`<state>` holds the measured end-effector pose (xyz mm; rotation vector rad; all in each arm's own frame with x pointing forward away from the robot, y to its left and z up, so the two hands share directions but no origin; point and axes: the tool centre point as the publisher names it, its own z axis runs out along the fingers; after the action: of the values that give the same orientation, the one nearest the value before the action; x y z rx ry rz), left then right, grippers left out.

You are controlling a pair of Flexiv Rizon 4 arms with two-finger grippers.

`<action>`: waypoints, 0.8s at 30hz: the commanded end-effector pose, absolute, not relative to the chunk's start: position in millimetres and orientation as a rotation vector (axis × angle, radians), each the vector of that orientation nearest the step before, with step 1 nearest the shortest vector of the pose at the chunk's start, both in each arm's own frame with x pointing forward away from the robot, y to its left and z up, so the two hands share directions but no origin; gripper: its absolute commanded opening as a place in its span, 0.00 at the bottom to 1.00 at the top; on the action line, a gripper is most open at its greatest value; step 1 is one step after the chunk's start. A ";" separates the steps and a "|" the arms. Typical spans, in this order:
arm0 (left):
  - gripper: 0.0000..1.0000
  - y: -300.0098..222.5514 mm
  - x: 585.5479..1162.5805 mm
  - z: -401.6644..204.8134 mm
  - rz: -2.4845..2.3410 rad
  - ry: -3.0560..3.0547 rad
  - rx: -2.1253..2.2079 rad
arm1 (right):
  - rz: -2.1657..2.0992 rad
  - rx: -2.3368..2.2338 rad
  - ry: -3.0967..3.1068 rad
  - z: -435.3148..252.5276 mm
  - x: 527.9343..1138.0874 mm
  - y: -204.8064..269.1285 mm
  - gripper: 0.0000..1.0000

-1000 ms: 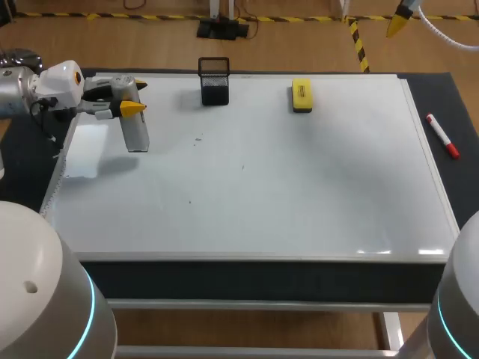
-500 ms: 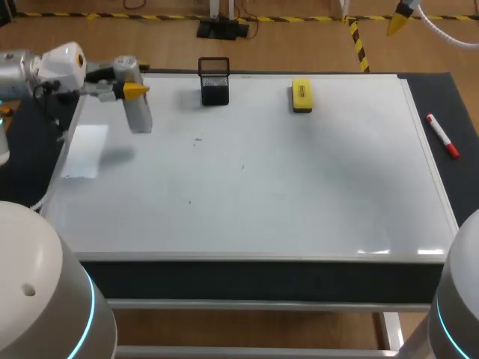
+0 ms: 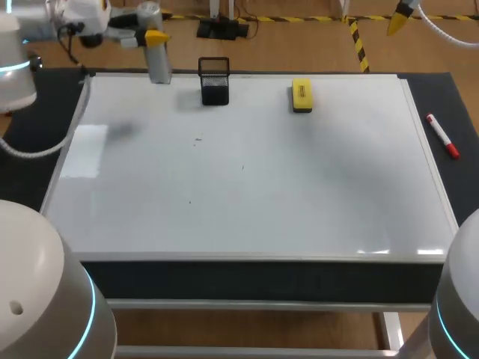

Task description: Pick up the inspection probe, press it on each red-marked spot on the whiteboard one by one, put down the probe, pick up the eraser, and wipe off all the red marks.

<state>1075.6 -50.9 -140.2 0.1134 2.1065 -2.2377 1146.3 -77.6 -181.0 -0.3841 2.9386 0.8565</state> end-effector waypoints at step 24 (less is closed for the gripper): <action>0.00 -147.5 1157.2 -154.2 -2.343 2.187 0.305 | 0.852 -0.389 2.947 -179.5 1148.2 -78.3 1.00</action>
<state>1149.1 -144.4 -147.5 0.2080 2.1740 -2.2904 1146.4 -77.6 -181.0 -0.3844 2.9389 0.8569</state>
